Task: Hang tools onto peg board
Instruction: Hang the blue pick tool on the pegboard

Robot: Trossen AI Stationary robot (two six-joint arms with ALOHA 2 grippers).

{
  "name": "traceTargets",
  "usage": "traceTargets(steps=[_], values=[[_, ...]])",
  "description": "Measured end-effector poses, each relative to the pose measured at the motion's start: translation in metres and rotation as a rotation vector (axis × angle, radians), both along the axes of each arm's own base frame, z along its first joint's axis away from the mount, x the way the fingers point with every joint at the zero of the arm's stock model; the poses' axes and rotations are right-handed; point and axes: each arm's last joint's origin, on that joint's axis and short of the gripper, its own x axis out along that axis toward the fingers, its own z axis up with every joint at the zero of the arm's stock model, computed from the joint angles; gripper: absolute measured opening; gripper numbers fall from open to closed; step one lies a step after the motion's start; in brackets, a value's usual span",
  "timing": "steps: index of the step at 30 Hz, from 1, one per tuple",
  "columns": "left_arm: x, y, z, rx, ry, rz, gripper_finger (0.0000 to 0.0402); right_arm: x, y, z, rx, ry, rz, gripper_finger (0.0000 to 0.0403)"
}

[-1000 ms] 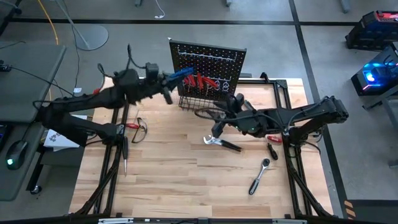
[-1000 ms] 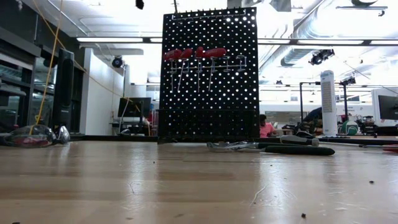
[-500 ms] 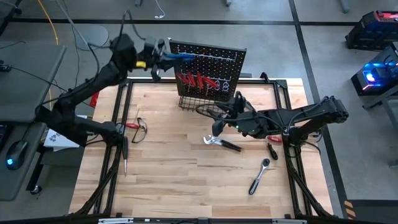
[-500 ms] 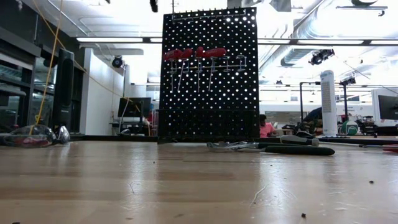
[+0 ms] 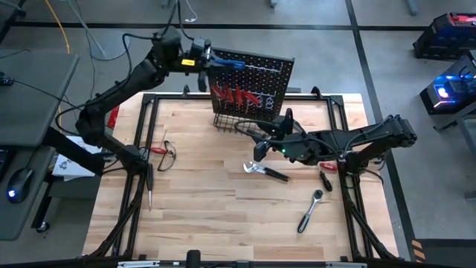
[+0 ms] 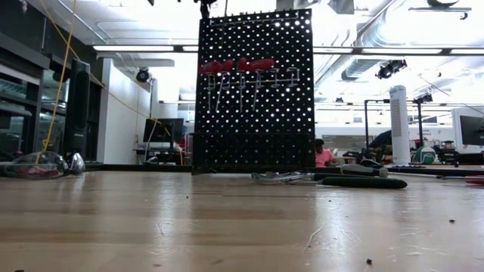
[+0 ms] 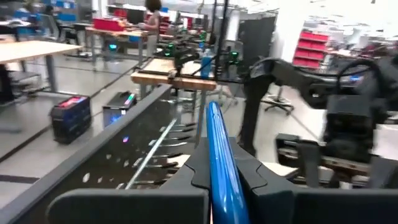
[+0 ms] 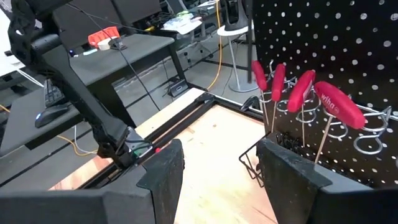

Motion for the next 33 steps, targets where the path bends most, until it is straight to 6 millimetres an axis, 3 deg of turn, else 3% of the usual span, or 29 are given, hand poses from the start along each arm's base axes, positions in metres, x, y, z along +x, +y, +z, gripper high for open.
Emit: traceTargets(steps=[19, 27, 33], values=[[-0.011, 0.012, 0.005, 0.076, -0.030, 0.079, 0.0008, 0.000, 0.000, 0.000, 0.002, 0.003, 0.010, 0.0195], [-0.013, 0.017, 0.003, 0.148, 0.003, 0.241, 0.0008, 0.000, 0.000, 0.000, 0.002, 0.004, 0.010, 0.0195], [-0.013, 0.018, 0.003, 0.197, 0.013, 0.252, 0.0008, 0.000, 0.000, 0.000, 0.002, 0.004, 0.011, 0.0195]])
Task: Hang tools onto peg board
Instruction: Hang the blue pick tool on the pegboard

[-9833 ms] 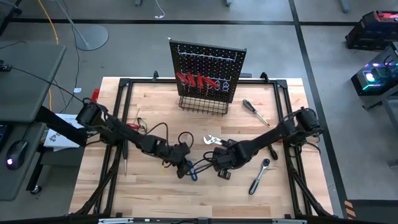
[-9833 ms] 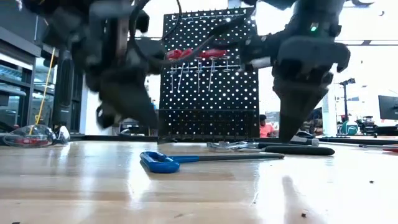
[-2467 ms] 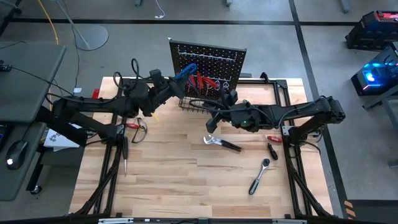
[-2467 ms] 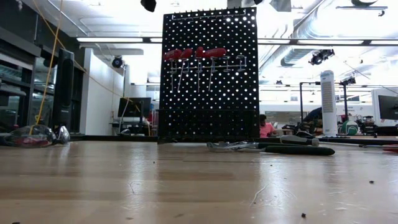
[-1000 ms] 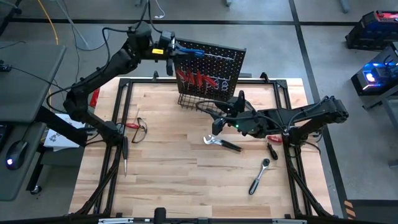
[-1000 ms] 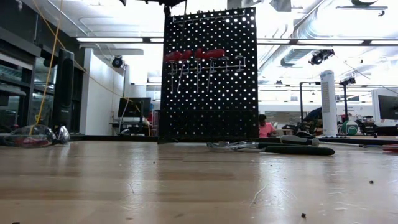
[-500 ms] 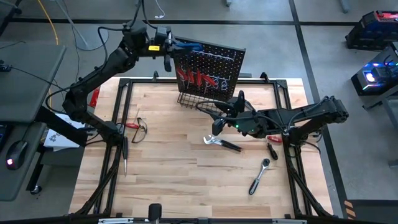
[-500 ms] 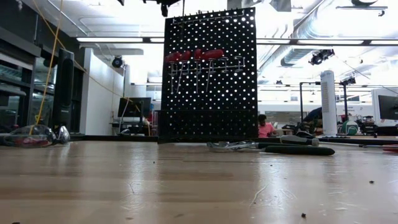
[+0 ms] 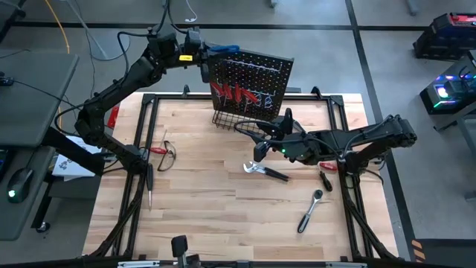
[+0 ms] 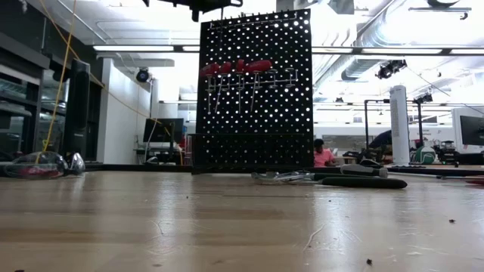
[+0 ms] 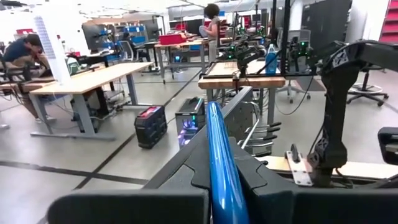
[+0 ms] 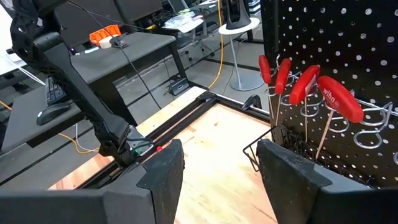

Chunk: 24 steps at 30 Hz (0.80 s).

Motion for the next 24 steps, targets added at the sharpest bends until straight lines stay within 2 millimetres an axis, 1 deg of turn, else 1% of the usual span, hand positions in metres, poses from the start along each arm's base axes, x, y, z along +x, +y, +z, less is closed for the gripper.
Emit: traceTargets(steps=[4, 9, 18, 24], values=[[0.001, 0.000, -0.001, 0.018, 0.006, 0.000, 0.0009, 0.000, 0.000, 0.000, 0.000, 0.000, 0.000, 0.0195], [0.007, 0.005, -0.008, 0.040, 0.032, -0.007, 0.0026, 0.000, 0.000, 0.000, 0.000, 0.000, 0.000, 0.0195], [0.011, 0.009, -0.012, 0.065, 0.048, 0.016, 0.0017, 0.000, 0.001, 0.000, 0.022, -0.003, 0.030, 0.0195], [0.010, 0.010, -0.013, 0.106, 0.076, 0.042, 0.0045, 0.001, 0.001, 0.000, 0.036, -0.010, 0.032, 0.0195]])
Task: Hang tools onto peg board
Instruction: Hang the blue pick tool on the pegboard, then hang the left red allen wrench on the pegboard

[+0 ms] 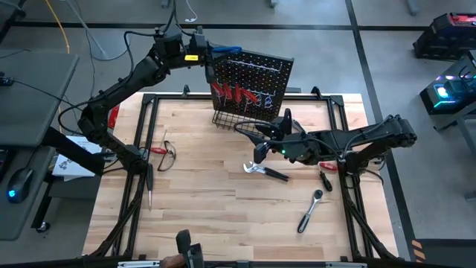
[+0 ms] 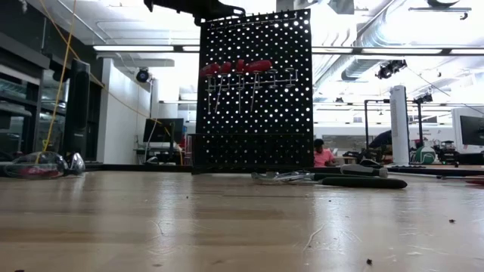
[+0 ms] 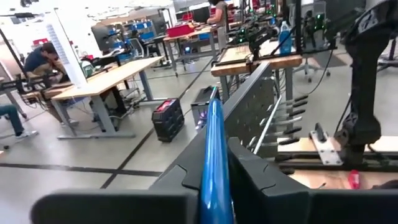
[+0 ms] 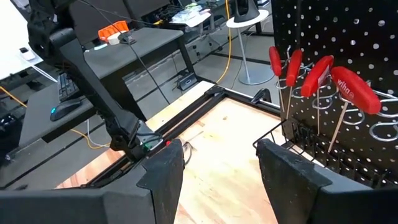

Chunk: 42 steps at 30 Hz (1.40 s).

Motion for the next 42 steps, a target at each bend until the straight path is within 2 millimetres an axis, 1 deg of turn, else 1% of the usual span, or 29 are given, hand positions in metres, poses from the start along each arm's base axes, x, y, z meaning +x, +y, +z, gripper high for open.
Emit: traceTargets(steps=[16, 22, 25, 33, 36, 42], values=[[0.002, -0.001, -0.003, 0.094, 0.072, 0.100, 0.0140, 0.000, 0.000, 0.000, 0.000, 0.000, 0.000, 0.0195], [0.001, -0.002, -0.002, 0.099, 0.071, 0.106, 0.0157, 0.000, 0.000, 0.000, 0.000, 0.000, 0.000, 0.0195], [-0.004, -0.005, 0.004, 0.135, 0.062, 0.148, 0.0158, 0.000, 0.000, 0.000, 0.000, 0.000, 0.000, 0.0195], [-0.030, -0.025, 0.037, 0.215, -0.043, 0.231, 0.0159, 0.000, 0.000, 0.000, -0.005, 0.004, 0.001, 0.0195], [-0.038, -0.031, 0.044, 0.201, -0.073, 0.232, 0.0159, 0.000, 0.000, 0.000, -0.006, 0.005, 0.002, 0.0195], [-0.050, -0.043, 0.047, 0.090, -0.063, 0.226, 0.0159, 0.000, 0.000, -0.001, -0.009, 0.016, 0.001, 0.0195]])
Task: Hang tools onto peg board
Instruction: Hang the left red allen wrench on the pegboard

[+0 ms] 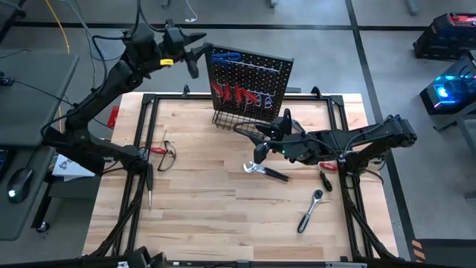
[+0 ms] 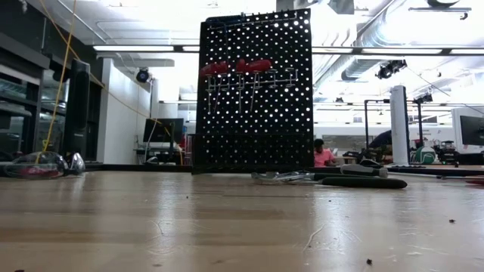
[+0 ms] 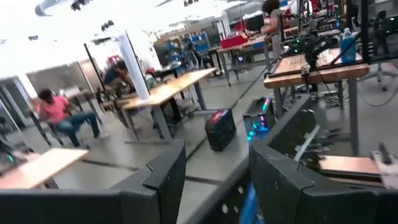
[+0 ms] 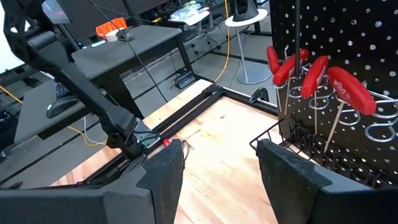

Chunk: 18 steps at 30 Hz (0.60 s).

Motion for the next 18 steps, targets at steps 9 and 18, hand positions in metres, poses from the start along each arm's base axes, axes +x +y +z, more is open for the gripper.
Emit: traceTargets(steps=[9, 18], values=[[-0.008, -0.040, -0.028, -0.392, 0.242, -0.212, 0.0137, -0.001, 0.001, -0.003, 0.009, 0.033, 0.038, 0.0195], [0.028, -0.166, -0.113, -0.742, 0.666, -0.512, 0.0009, -0.002, 0.003, -0.009, 0.035, 0.114, 0.126, 0.0195]])
